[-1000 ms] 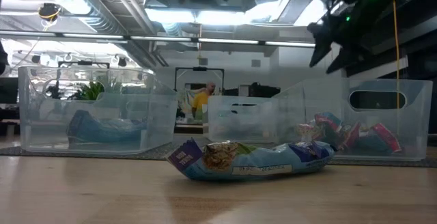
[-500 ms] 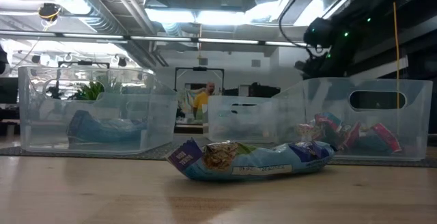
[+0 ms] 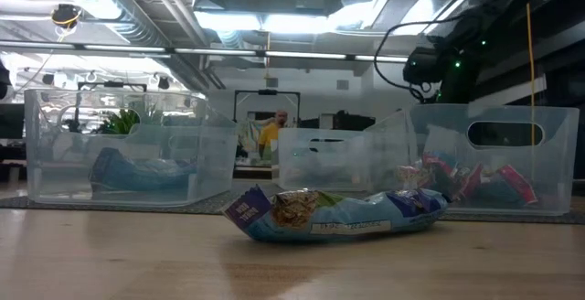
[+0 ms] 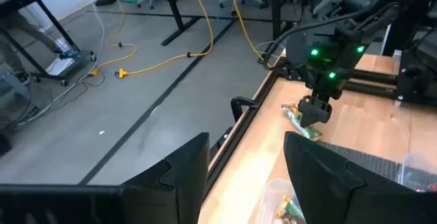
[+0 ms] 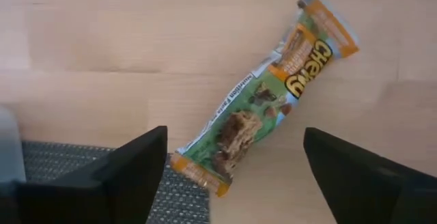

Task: Pick and place Granola Bars by type
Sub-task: Put the yellow granola bar into the top transparent bin

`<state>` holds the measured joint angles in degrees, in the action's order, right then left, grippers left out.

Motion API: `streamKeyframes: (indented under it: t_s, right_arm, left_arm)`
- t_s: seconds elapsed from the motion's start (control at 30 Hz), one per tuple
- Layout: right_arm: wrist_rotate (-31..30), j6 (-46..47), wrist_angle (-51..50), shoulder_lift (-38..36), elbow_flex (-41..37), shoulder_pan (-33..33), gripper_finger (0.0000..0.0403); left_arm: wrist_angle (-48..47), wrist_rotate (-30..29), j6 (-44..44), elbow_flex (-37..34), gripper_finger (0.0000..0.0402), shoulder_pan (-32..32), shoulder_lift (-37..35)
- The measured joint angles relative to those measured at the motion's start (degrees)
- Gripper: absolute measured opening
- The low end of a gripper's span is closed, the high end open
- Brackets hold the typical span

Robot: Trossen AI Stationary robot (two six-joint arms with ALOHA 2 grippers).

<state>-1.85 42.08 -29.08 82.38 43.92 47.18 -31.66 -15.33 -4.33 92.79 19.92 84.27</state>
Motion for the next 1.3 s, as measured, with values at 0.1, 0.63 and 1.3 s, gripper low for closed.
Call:
streamKeyframes:
  t_s: [0.1,0.63,1.3]
  right_arm:
    - [0.04,1.43,-0.08,1.81,0.0,0.58,0.034]
    - [0.41,2.51,-1.81,11.42,3.66,1.42,0.0249]
    - [5.04,-5.27,-1.78,8.85,6.16,0.78,0.0006]
  left_arm:
    - [0.0,0.0,-1.62,0.0,0.0182,0.0,0.0]
    - [-0.02,3.28,-3.96,0.0,0.0182,0.02,0.0]
    - [-0.02,3.43,-3.79,-0.02,0.0182,-1.22,0.02]
